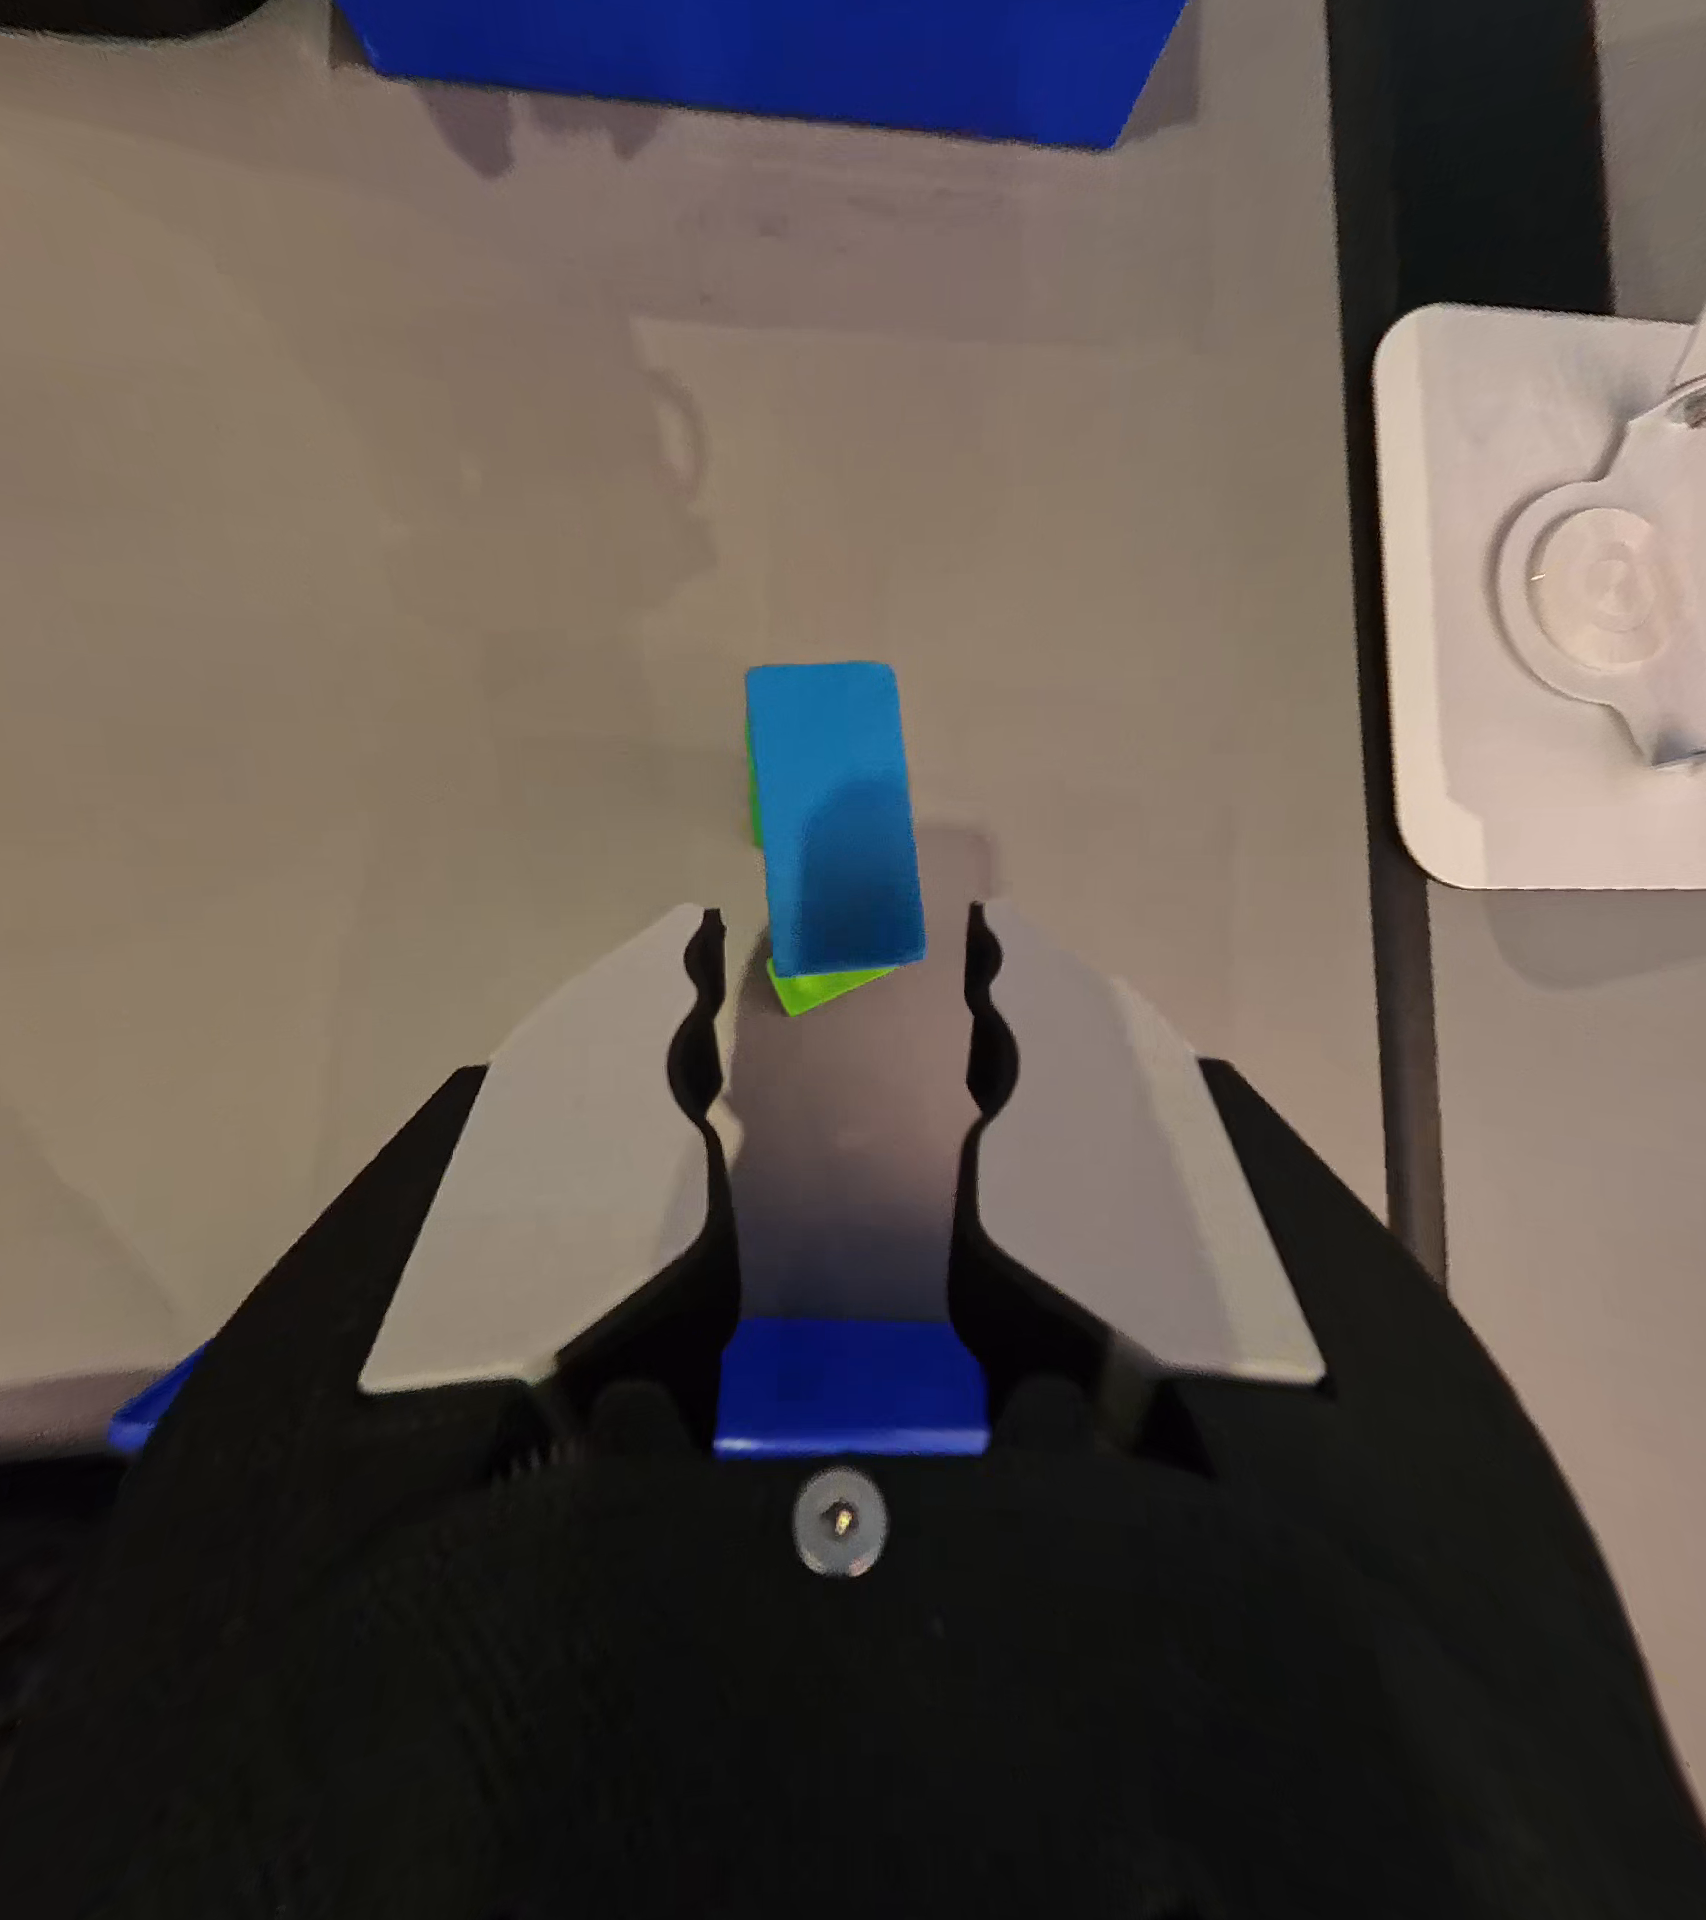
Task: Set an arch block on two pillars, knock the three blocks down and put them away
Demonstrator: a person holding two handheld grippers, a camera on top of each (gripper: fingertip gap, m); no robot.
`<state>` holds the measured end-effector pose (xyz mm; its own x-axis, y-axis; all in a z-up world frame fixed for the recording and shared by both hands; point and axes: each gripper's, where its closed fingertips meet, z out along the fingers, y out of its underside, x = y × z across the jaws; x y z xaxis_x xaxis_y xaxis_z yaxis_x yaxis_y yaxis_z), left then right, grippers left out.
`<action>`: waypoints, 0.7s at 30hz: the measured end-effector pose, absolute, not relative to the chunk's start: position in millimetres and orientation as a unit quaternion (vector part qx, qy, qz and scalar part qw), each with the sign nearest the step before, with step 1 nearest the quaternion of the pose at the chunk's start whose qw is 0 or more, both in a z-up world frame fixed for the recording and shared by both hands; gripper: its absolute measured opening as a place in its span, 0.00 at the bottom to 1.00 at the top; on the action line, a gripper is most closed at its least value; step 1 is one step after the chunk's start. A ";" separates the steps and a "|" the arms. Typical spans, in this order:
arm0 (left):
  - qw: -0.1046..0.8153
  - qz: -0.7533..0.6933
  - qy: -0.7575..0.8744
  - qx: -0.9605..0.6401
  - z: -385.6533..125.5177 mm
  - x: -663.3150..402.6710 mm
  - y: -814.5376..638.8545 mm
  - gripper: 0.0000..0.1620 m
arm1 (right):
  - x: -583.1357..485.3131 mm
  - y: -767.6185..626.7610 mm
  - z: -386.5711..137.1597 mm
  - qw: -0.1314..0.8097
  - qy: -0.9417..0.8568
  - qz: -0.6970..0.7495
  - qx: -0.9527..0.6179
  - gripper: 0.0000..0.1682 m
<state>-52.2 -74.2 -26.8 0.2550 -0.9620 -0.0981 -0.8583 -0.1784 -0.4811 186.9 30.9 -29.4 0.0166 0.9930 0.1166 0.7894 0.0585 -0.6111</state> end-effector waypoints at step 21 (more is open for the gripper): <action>0.518 -0.275 0.502 -0.636 114.0 -36.3 -87.4 0.27 | 213.8 -22.5 -2.7 0.542 -0.271 0.012 -0.795 0.09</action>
